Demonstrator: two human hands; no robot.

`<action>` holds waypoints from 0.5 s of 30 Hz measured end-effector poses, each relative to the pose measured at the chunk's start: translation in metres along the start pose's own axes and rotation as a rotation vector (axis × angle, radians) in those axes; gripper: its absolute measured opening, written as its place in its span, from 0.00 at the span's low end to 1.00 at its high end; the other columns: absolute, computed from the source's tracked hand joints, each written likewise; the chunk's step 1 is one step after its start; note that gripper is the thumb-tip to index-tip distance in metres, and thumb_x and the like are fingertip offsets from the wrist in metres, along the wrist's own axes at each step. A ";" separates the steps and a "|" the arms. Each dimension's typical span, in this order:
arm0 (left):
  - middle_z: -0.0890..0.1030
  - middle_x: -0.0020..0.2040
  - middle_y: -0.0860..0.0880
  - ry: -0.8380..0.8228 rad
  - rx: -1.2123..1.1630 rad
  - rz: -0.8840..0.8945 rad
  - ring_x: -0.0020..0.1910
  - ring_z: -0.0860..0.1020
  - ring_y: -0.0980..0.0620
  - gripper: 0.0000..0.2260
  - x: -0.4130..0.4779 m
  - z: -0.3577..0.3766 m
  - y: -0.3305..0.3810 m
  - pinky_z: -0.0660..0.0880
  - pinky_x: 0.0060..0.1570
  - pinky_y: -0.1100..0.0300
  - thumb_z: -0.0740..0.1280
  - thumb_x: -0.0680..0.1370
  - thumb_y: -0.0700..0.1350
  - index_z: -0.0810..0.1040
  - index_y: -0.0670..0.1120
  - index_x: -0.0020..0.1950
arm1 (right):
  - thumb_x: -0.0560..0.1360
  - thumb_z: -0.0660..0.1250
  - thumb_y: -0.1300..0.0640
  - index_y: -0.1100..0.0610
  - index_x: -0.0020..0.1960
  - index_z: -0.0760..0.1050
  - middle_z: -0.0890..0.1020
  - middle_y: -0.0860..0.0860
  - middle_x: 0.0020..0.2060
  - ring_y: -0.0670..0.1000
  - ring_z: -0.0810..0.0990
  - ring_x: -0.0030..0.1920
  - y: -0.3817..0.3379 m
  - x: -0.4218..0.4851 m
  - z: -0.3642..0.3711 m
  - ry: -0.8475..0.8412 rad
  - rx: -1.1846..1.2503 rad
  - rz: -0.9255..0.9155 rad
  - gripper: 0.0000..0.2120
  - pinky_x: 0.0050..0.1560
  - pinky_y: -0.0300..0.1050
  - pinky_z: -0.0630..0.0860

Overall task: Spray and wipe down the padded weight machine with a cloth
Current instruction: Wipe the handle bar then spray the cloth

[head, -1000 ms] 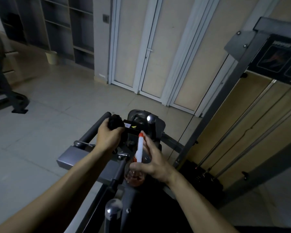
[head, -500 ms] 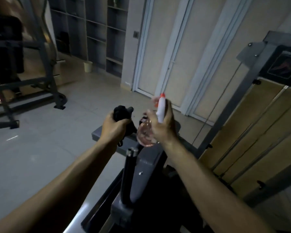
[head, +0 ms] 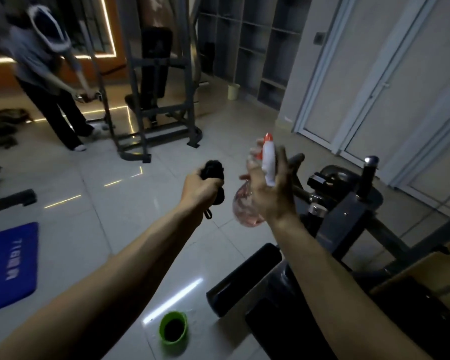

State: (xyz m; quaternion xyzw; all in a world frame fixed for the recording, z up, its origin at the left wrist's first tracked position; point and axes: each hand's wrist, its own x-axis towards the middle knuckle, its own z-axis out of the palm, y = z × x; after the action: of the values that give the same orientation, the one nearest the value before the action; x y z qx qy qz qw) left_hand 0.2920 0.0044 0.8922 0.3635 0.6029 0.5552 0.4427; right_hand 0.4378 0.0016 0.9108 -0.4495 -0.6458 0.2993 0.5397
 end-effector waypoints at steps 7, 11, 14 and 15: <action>0.78 0.39 0.50 -0.049 0.096 0.018 0.36 0.75 0.53 0.18 0.068 -0.079 -0.011 0.72 0.28 0.67 0.68 0.75 0.30 0.76 0.54 0.42 | 0.84 0.63 0.48 0.46 0.65 0.72 0.80 0.47 0.52 0.46 0.85 0.37 0.030 0.009 0.107 0.010 0.030 0.234 0.11 0.36 0.39 0.79; 0.79 0.40 0.48 -0.221 0.126 0.015 0.36 0.75 0.53 0.13 0.144 -0.131 -0.012 0.72 0.30 0.65 0.70 0.75 0.32 0.78 0.51 0.45 | 0.83 0.64 0.45 0.49 0.53 0.76 0.84 0.47 0.46 0.52 0.85 0.34 0.046 0.039 0.184 0.181 0.033 0.345 0.09 0.39 0.52 0.80; 0.81 0.43 0.48 -0.384 0.172 0.015 0.39 0.78 0.52 0.10 0.207 -0.158 -0.008 0.73 0.35 0.61 0.73 0.76 0.37 0.79 0.48 0.53 | 0.83 0.63 0.43 0.48 0.50 0.78 0.85 0.47 0.42 0.54 0.85 0.34 0.057 0.065 0.243 0.275 -0.017 0.406 0.11 0.42 0.60 0.82; 0.81 0.44 0.48 -0.430 0.166 0.019 0.41 0.79 0.52 0.10 0.218 -0.162 -0.004 0.74 0.37 0.60 0.74 0.76 0.40 0.80 0.47 0.56 | 0.83 0.63 0.43 0.49 0.50 0.78 0.85 0.48 0.42 0.53 0.86 0.34 0.059 0.070 0.254 0.291 -0.014 0.416 0.11 0.44 0.61 0.82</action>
State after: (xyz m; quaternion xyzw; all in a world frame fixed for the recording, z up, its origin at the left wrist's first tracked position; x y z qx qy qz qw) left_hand 0.0656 0.1505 0.8587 0.5143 0.5349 0.4179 0.5242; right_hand 0.2063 0.1145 0.8285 -0.6147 -0.4570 0.3315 0.5508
